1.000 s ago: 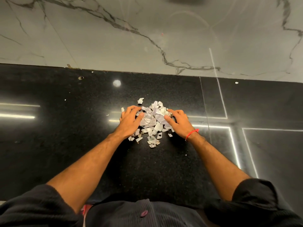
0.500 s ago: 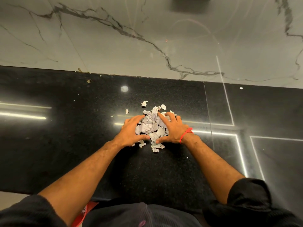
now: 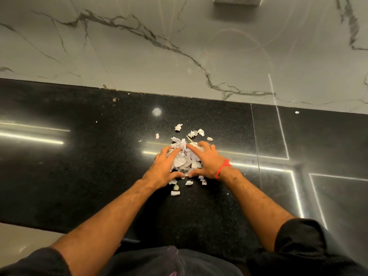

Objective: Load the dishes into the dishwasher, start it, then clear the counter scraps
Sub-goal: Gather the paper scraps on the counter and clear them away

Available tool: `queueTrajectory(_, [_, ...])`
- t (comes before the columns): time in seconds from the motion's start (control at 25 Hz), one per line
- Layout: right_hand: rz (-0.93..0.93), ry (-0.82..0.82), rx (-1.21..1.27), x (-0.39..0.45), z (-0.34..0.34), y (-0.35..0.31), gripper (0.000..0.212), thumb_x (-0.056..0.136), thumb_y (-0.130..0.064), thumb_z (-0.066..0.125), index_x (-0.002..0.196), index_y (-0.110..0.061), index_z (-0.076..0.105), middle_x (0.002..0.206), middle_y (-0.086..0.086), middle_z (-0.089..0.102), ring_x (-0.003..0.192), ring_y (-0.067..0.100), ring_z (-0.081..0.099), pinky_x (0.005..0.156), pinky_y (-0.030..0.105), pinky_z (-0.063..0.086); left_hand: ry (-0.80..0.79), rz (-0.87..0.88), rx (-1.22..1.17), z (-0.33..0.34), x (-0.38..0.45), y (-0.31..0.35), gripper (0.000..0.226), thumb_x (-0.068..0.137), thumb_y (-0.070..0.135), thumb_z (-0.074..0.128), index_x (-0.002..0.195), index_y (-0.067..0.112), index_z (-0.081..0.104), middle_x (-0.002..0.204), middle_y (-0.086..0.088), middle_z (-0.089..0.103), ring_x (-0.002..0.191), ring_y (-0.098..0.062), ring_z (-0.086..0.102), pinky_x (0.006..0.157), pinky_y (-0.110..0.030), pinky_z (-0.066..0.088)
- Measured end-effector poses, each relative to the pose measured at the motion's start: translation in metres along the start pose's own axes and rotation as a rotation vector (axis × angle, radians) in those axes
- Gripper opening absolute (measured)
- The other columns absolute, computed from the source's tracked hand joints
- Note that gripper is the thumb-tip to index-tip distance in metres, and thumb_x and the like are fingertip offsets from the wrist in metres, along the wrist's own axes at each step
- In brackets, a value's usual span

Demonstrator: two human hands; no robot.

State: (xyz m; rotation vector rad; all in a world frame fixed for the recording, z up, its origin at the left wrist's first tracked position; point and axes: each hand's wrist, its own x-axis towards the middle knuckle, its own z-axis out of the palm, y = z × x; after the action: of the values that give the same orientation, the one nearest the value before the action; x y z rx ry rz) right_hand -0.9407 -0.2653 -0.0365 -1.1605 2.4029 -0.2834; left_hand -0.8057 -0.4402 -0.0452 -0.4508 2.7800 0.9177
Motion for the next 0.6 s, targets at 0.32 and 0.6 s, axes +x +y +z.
queueTrajectory(0.32, [-0.065,0.366,0.39,-0.008,-0.016,-0.015,0.033,0.085,-0.008,0.072,0.118,-0.012,0.07,0.113,0.012,0.07,0.108,0.027,0.064,0.097,0.026,0.04,0.263,0.06,-0.123,-0.019,-0.01,0.022,0.048,0.091,0.014,0.072,0.137,0.015,0.061,0.131,-0.009,0.064,0.124,-0.021,0.056,0.108,-0.021,0.036])
queueTrajectory(0.6, [0.014,0.375,0.644,-0.012,-0.019,-0.023,0.021,0.089,-0.015,0.07,0.11,-0.018,0.074,0.086,-0.007,0.072,0.063,-0.007,0.061,0.071,0.007,0.048,0.335,0.025,-0.119,-0.036,-0.03,0.01,0.043,0.092,0.016,0.071,0.134,0.02,0.064,0.119,-0.005,0.067,0.108,-0.013,0.059,0.099,-0.026,0.044])
